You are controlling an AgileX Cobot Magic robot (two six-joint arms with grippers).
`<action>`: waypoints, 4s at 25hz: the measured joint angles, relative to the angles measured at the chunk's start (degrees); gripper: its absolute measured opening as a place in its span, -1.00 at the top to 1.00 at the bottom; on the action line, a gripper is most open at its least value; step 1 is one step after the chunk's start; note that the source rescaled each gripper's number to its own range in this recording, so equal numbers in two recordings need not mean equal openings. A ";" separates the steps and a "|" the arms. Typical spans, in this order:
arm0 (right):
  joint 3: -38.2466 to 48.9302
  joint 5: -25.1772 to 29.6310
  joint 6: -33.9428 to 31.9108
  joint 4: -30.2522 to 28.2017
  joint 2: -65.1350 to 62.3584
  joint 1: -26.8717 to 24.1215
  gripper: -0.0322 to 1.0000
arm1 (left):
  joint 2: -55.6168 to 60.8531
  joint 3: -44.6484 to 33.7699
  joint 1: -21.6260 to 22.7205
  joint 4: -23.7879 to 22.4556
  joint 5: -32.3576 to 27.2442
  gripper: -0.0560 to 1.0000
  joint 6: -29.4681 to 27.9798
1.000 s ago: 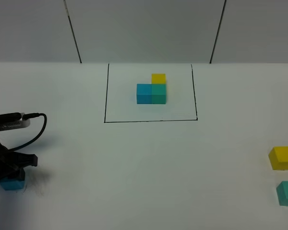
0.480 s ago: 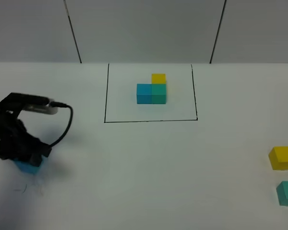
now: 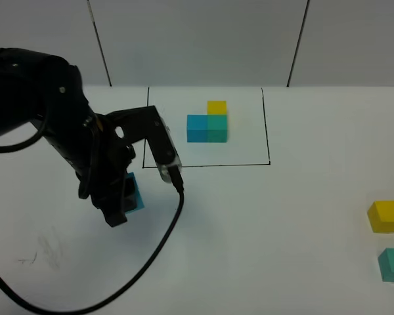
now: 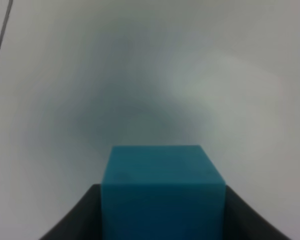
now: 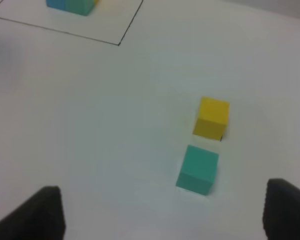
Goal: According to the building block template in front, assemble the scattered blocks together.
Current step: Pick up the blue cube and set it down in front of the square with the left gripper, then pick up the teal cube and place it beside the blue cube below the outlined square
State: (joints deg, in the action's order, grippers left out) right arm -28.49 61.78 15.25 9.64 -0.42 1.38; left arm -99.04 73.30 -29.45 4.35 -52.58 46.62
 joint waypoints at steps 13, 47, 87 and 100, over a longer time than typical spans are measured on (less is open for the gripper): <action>0.00 0.00 0.00 0.00 0.00 0.00 -0.33 | -14.16 0.07 -8.30 -2.84 9.88 0.87 1.39; 0.00 0.00 0.00 0.00 0.00 0.00 -0.33 | -18.77 0.11 -9.80 0.90 15.50 0.87 11.13; 0.00 0.00 0.00 0.00 0.00 0.00 -0.33 | 0.44 1.21 6.31 -24.90 10.80 -0.74 -36.86; 0.00 0.00 0.00 0.00 0.00 0.00 -0.33 | 21.69 1.21 36.52 -13.82 0.84 -0.84 -36.27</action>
State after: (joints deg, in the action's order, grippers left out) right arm -28.49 61.78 15.25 9.64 -0.42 1.38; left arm -77.35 74.52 7.07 -9.47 -51.74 10.36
